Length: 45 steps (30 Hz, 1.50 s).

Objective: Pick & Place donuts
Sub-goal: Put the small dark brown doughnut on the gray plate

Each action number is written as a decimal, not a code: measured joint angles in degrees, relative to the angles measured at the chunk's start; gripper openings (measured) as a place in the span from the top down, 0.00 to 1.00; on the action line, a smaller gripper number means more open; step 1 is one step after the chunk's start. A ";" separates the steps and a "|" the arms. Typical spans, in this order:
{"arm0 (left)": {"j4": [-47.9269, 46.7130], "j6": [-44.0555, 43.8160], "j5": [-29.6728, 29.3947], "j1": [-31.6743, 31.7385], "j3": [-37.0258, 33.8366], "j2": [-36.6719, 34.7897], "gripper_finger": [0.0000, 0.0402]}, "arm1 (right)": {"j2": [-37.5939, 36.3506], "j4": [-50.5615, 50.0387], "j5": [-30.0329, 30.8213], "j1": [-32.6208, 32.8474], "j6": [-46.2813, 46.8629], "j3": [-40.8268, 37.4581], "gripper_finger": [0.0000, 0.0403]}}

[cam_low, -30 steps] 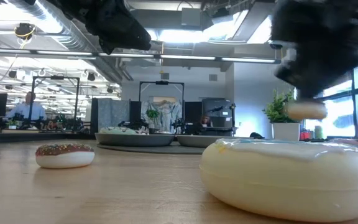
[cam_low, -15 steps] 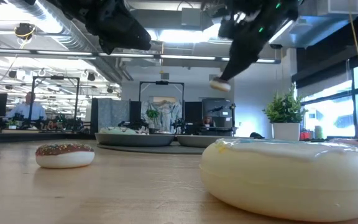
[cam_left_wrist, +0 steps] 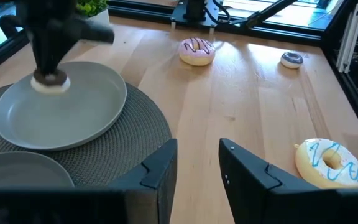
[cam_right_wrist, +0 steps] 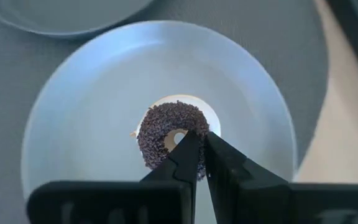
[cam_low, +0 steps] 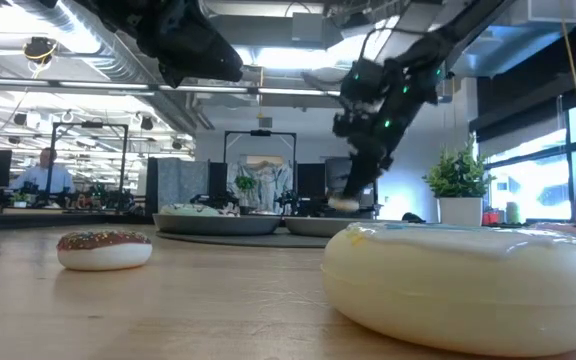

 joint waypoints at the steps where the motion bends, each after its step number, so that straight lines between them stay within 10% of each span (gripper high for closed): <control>1: -0.04 0.00 0.02 -0.02 0.00 0.00 0.71 | 1.00 0.72 -0.02 -0.12 0.88 0.00 0.93; 45: -0.19 0.00 0.07 -0.01 0.00 0.00 0.72 | 4.10 3.01 0.98 -0.21 -3.95 0.00 0.92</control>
